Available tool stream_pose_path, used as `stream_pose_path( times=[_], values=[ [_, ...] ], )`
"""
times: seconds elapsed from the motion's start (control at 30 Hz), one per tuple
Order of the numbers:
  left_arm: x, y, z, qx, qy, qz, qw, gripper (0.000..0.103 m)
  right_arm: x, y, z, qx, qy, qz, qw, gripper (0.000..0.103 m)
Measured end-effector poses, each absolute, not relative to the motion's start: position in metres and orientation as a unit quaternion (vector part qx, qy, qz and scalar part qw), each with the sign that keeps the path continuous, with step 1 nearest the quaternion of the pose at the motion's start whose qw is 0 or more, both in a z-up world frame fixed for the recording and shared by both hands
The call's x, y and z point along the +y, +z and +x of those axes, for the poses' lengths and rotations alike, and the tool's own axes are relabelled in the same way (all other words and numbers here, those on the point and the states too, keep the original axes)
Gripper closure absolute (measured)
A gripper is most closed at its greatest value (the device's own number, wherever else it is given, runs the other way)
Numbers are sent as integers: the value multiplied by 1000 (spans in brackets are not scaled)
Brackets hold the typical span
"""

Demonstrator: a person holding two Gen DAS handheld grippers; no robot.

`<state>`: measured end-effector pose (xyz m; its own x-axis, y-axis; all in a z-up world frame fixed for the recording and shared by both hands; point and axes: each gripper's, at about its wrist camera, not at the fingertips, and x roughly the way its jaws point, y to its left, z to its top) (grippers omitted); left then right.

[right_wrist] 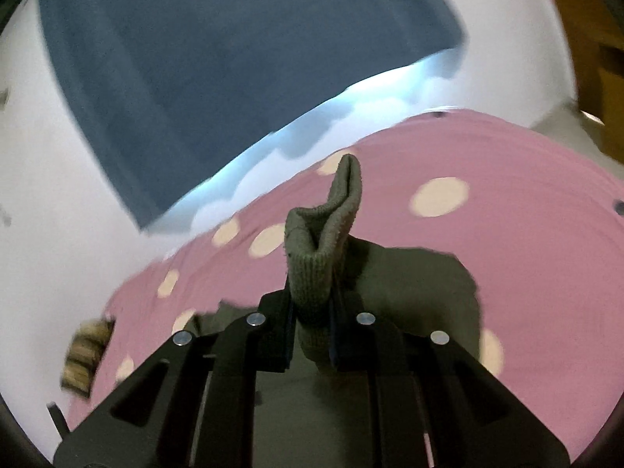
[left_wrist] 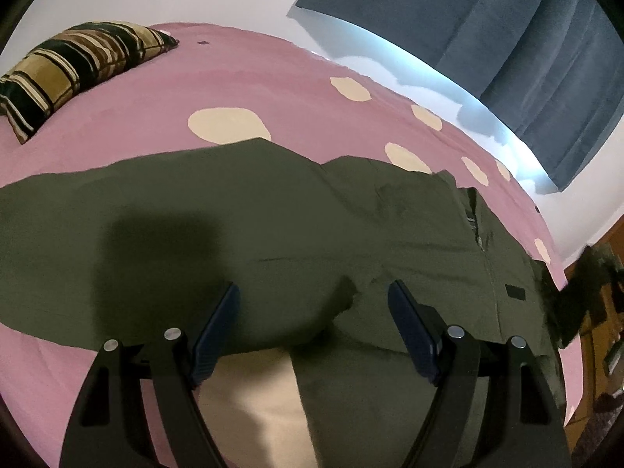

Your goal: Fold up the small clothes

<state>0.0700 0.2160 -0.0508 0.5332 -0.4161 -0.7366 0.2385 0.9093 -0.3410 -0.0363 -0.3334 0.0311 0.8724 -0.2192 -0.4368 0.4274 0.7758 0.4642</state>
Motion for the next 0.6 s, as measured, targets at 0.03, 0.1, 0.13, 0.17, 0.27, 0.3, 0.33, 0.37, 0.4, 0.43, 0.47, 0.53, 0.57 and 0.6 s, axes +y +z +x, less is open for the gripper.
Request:
stream_pose_path(
  times=[0.03,0.1,0.13,0.17,0.27,0.3,0.33,0.37,0.4,0.43,0.47,0.53,0.57,0.6],
  values=[
    [216,-51,70,446,-189,-100,869,26,-322,31,-24,191,-168,273,928,90],
    [216,-52,69,446,-189,-100,869,26,-299,29,1,211,-151,251,932,90],
    [216,-52,69,446,-189,-101,869,26,-290,27,10,220,-142,246,933,90],
    [216,-52,69,447,-190,-102,868,26,-280,24,21,230,-130,241,934,90],
    [215,-52,68,447,-191,-105,868,26,-251,13,42,259,-103,225,934,90],
    [215,-52,68,446,-192,-105,868,26,-243,10,45,266,-96,218,934,90],
    [214,-52,68,446,-192,-105,868,26,-235,7,50,272,-90,210,935,90],
    [214,-52,68,446,-193,-105,867,26,-225,4,57,282,-81,200,935,90],
    [213,-52,68,447,-194,-105,867,26,-217,1,64,289,-73,194,935,90],
    [213,-52,68,447,-195,-105,867,26,-211,-2,72,296,-66,189,934,90],
    [213,-53,68,448,-195,-105,866,26,-202,-6,78,305,-56,185,933,90],
    [211,-53,67,448,-197,-102,866,26,-184,-14,86,319,-41,178,930,90],
    [211,-54,67,448,-197,-101,866,26,-173,-19,92,328,-31,173,928,90],
    [210,-54,67,449,-198,-100,866,26,-164,-23,97,335,-22,169,926,90]
  ],
)
